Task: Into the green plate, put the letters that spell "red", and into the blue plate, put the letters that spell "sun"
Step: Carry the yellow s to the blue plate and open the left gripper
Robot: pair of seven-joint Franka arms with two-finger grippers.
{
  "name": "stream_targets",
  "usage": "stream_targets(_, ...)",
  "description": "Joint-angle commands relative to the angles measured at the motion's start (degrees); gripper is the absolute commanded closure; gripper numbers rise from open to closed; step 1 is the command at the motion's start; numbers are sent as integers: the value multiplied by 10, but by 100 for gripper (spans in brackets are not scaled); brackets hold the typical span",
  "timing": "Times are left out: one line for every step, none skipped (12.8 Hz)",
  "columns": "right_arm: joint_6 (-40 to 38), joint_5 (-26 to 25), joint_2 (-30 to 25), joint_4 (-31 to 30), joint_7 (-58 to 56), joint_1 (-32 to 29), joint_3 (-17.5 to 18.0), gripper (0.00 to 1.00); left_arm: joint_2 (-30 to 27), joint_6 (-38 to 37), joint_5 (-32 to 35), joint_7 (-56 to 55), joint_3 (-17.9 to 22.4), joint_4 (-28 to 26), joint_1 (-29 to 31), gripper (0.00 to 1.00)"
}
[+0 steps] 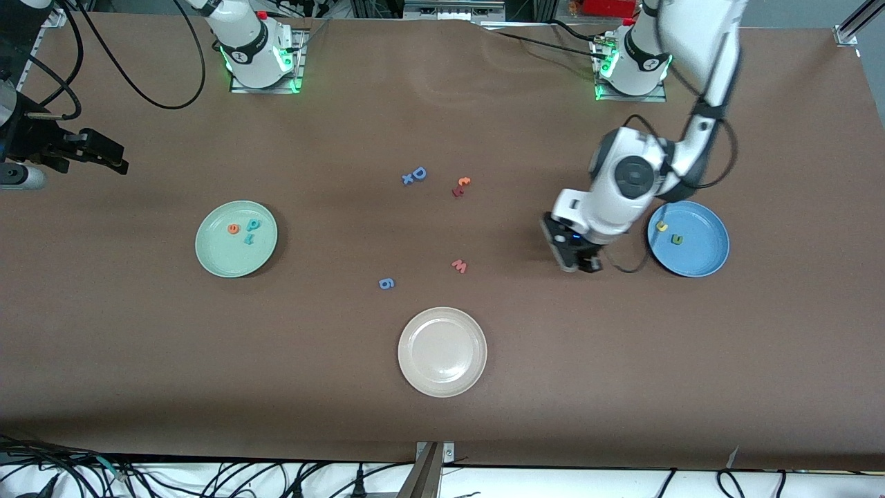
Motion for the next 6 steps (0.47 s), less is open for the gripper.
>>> stream_targets(-7,10,6,13,-7,-10,7,0,-55,-76,3,-7,-7,-14,88,87)
stream_targets(-7,10,5,13,-7,-9,7,0,-63,-97,0,-30,2,-16,101,86)
stream_targets(-7,10,6,13,-7,-9,7,0,-68,-99,1,-35,17,-21,115,86)
stream_targets(-8,11,6,13,-4,-9,7,0,-65,-104,1,-41,40,-26,129,86)
stream_targets(-11,11,6,13,-5,-9,7,0,-60,-104,2,-41,52,-40,131,86)
stream_targets(-11,11,6,13,-4,-9,7,0,-48,-104,3,-44,55,-50,136,86)
